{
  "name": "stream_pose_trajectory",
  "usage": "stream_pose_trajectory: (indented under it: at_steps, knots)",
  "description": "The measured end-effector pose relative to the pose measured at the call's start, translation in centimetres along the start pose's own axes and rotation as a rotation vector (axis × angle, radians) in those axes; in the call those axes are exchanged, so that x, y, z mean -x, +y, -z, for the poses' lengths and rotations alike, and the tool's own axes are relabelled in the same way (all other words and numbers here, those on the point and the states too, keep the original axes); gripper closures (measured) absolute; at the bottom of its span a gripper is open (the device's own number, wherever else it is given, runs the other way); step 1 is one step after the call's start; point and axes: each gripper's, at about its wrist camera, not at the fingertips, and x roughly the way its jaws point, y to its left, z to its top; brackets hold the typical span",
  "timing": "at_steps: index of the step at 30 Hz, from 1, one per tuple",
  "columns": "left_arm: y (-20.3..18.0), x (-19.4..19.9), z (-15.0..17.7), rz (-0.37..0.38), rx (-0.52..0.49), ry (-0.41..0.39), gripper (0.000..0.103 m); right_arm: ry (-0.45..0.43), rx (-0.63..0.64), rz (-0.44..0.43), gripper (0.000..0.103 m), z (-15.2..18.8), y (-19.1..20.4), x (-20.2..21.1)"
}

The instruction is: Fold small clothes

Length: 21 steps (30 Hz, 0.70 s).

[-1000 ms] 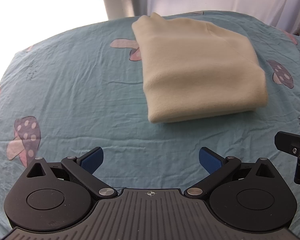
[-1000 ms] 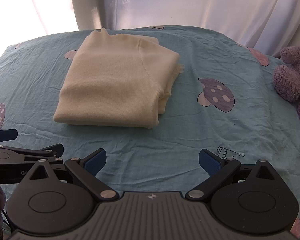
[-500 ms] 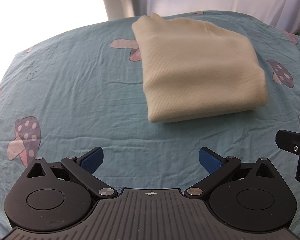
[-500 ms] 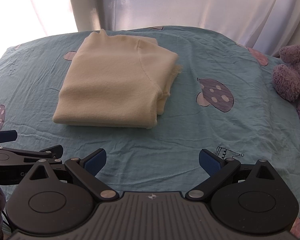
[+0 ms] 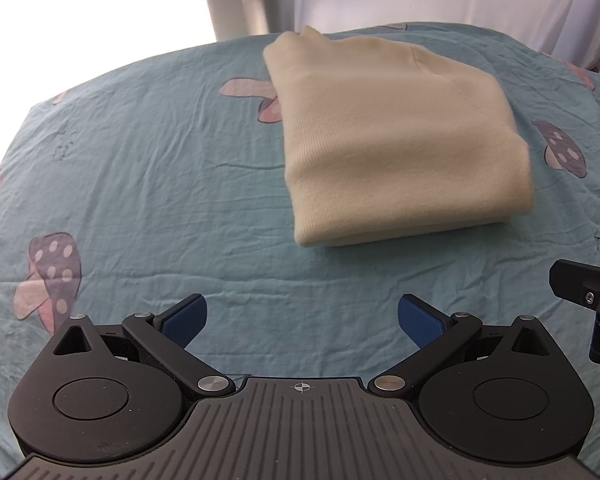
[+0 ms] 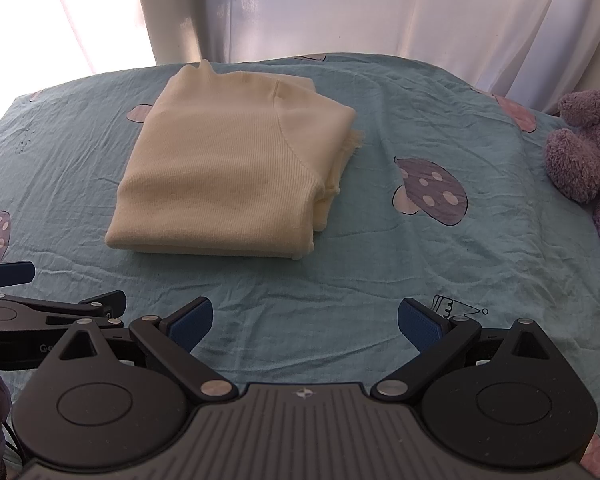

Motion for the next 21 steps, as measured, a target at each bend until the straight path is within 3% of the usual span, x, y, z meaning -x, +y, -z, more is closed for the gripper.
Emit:
stream_pose_trajectory:
  at_steps: [21]
  knots:
    - [0.0,0.01,0.03,0.005,-0.001,0.001,0.0,-0.005,-0.013,0.008,0.004,-0.12,0.01,0.13]
